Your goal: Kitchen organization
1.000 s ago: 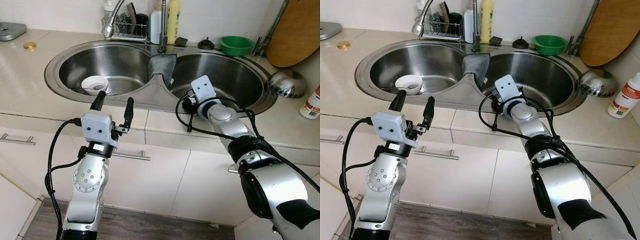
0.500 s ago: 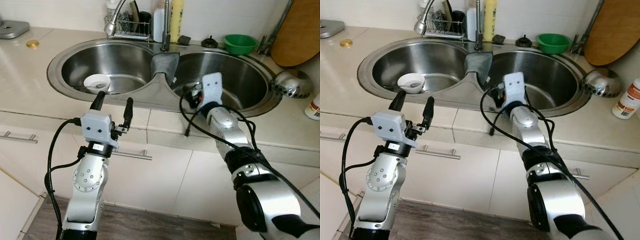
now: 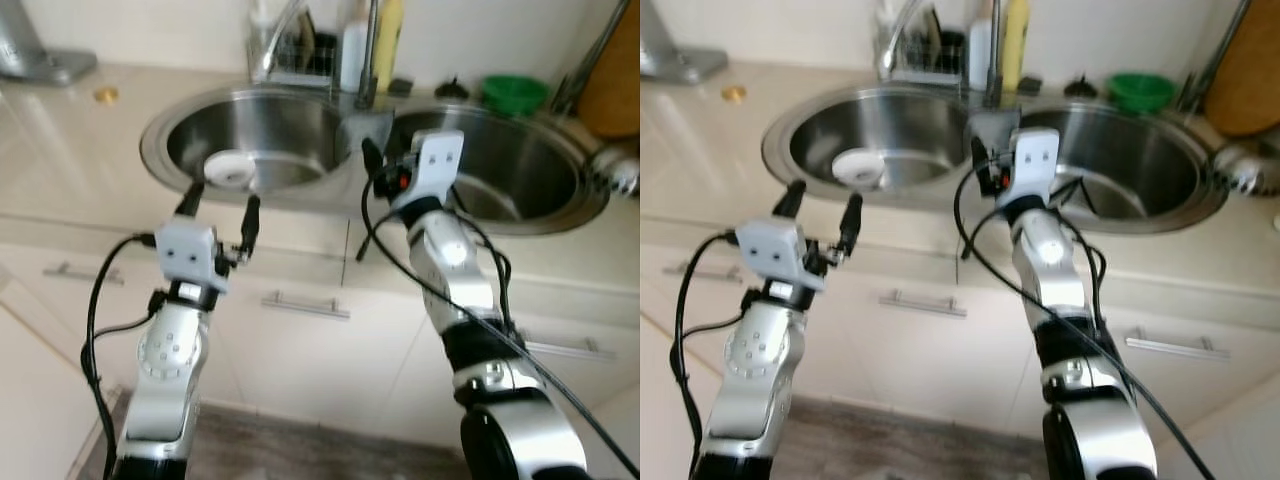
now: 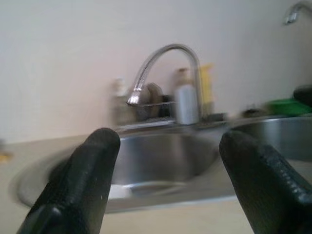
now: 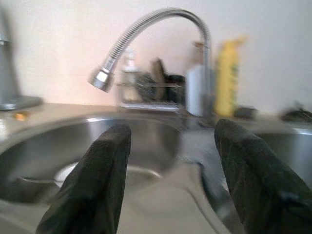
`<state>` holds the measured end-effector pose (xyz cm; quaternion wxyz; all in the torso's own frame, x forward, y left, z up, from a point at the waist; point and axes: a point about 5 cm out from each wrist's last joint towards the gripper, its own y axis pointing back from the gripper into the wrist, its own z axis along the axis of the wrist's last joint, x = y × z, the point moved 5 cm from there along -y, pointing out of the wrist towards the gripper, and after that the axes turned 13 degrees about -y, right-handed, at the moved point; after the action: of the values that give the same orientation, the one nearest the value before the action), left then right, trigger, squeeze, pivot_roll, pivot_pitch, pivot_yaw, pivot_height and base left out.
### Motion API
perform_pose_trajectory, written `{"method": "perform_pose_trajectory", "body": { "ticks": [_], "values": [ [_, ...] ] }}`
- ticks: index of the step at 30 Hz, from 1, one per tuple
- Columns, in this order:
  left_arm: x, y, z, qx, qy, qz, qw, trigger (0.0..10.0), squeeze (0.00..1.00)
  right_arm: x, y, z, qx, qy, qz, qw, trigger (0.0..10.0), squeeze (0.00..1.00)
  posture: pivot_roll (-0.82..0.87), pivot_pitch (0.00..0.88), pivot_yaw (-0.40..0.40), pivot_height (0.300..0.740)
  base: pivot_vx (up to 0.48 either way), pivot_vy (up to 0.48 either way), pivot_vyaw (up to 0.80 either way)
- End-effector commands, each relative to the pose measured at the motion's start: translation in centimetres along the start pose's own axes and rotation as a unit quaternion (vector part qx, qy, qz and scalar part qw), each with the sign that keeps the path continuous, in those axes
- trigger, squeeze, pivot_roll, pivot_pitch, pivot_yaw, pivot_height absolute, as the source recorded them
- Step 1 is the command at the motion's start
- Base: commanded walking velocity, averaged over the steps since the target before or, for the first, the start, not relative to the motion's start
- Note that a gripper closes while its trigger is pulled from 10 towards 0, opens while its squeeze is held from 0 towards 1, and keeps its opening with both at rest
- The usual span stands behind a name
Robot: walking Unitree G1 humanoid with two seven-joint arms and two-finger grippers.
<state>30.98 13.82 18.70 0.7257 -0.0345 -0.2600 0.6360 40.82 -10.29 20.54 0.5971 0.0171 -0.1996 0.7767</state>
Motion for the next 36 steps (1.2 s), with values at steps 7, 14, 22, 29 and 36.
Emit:
{"method": "perform_pose_trajectory", "body": {
  "ticks": [7,14,22,29,36],
  "values": [
    [0.3,-0.1,0.1,-0.002,-0.007,-0.003,1.000,10.0,0.00,0.8,0.5,1.0,-0.019,0.022,0.004,1.000,10.0,0.00,0.02,0.000,-0.033,0.740,0.000,0.480,0.00],
    [0.2,0.0,0.1,-0.003,-0.006,-0.001,1.000,10.0,0.00,0.2,1.4,1.4,-0.033,0.077,-0.020,0.996,10.0,0.00,0.02,0.000,-0.037,0.740,0.000,0.461,-0.06],
    [0.3,0.1,0.3,-0.011,-0.006,0.002,1.000,10.0,0.00,0.1,2.8,1.5,-0.049,0.083,-0.021,0.995,10.0,0.00,0.02,0.000,-0.036,0.740,0.000,0.044,-0.76],
    [0.2,0.1,0.3,-0.013,-0.008,-0.002,1.000,10.0,0.00,0.4,3.7,1.9,-0.067,0.110,-0.011,0.992,10.0,0.00,0.02,0.000,-0.035,0.740,0.000,0.000,-0.80],
    [0.0,0.2,0.1,-0.010,-0.011,-0.008,1.000,10.0,0.00,0.3,4.4,1.9,-0.071,0.120,-0.008,0.990,10.0,0.00,0.01,0.000,-0.030,0.740,0.000,0.000,-0.80]
  ]
}}
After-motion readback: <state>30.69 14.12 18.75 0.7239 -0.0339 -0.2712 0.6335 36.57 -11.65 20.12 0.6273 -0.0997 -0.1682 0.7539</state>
